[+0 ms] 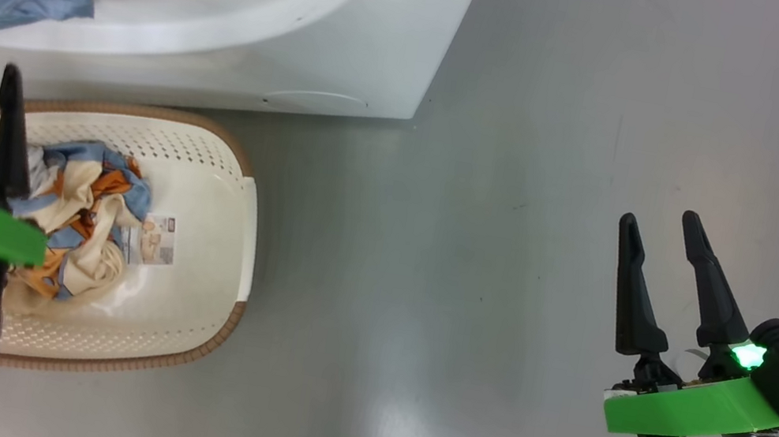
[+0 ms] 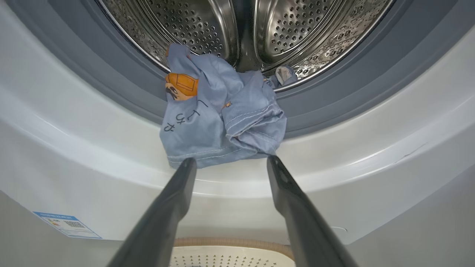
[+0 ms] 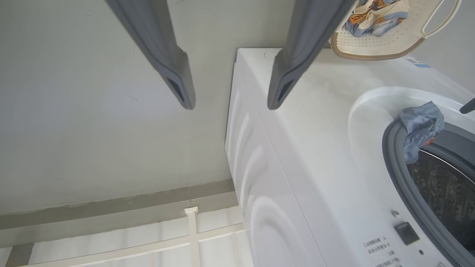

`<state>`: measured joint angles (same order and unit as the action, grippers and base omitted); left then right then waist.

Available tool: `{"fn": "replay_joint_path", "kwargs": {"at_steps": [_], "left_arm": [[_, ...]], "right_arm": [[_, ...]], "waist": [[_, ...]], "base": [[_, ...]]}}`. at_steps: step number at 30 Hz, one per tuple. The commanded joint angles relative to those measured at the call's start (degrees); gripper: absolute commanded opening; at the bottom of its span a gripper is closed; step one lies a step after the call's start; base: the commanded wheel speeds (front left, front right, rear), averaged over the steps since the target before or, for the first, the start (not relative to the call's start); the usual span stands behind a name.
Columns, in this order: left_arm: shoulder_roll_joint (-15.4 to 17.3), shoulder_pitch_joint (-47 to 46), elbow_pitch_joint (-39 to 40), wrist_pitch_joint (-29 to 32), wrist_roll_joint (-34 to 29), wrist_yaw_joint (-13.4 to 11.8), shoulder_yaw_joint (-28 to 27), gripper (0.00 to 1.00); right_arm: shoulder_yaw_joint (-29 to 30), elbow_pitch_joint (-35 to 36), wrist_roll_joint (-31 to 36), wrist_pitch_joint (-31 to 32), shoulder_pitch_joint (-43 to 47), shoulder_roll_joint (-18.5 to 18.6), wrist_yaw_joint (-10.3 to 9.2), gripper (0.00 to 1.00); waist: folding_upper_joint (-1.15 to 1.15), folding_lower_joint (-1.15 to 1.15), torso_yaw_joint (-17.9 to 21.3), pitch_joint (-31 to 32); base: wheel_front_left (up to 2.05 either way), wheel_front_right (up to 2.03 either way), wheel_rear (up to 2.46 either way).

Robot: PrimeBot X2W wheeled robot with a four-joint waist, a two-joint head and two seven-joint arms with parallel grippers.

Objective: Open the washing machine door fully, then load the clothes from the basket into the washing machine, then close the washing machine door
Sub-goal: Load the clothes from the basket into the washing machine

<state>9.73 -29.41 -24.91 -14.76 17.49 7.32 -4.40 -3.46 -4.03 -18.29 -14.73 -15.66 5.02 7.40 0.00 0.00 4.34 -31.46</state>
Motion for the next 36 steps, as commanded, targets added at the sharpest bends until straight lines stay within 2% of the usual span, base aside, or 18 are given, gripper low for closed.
{"fn": "replay_joint_path", "kwargs": {"at_steps": [1, 12, 26, 27, 28, 30, 36], "left_arm": [[2.7, -1.7, -0.6, -0.2, 0.9, 0.2, -1.0, 1.00], [6.4, -12.2, -12.5, -0.2, 1.2, 0.2, 1.6, 1.00], [7.7, -19.5, -19.3, -0.2, 0.9, 0.2, 3.0, 0.99], [7.7, -19.6, -19.4, -0.2, 1.0, 0.2, 3.1, 0.57], [7.7, -19.7, -19.4, -0.2, 1.1, 0.2, 3.2, 0.36], [7.7, -19.7, -19.4, -0.2, 1.2, 0.2, 3.4, 0.02], [7.3, -19.4, -17.2, -0.2, 2.1, 0.2, 2.7, 0.00]], "right_arm": [[-1.8, 1.4, -0.1, -0.3, -0.3, -0.4, 0.09, 1.00], [-2.4, 1.7, 0.0, -0.3, -1.6, -0.9, 0.09, 1.00], [-3.0, 1.5, 0.1, -0.3, -2.5, -1.2, 0.09, 1.00], [-3.0, 1.5, 0.1, -0.3, -2.5, -1.3, 0.09, 1.00], [-3.0, 1.5, 0.1, -0.3, -2.5, -1.3, 0.09, 1.00], [-2.9, 1.6, 0.2, -0.3, -2.5, -1.4, 0.09, 1.00], [-2.7, 1.9, 0.3, -0.3, -2.6, -1.6, 0.09, 1.00]], "waist": [[0.00, 0.00, 0.3, -0.6], [0.00, 0.00, 1.8, -2.8], [0.00, 0.00, 2.9, -4.0], [0.00, 0.00, 2.9, -4.0], [0.00, 0.00, 2.9, -4.0], [0.00, 0.00, 2.9, -4.0], [0.00, 0.00, 2.6, -4.0]], "base": [[0.00, 0.00, 0.00], [0.00, 0.00, 0.00], [0.00, 0.00, 0.00], [0.00, 0.00, 0.00], [0.00, 0.00, 0.00], [0.00, 0.00, 0.00], [0.00, 0.00, 0.00]]}}
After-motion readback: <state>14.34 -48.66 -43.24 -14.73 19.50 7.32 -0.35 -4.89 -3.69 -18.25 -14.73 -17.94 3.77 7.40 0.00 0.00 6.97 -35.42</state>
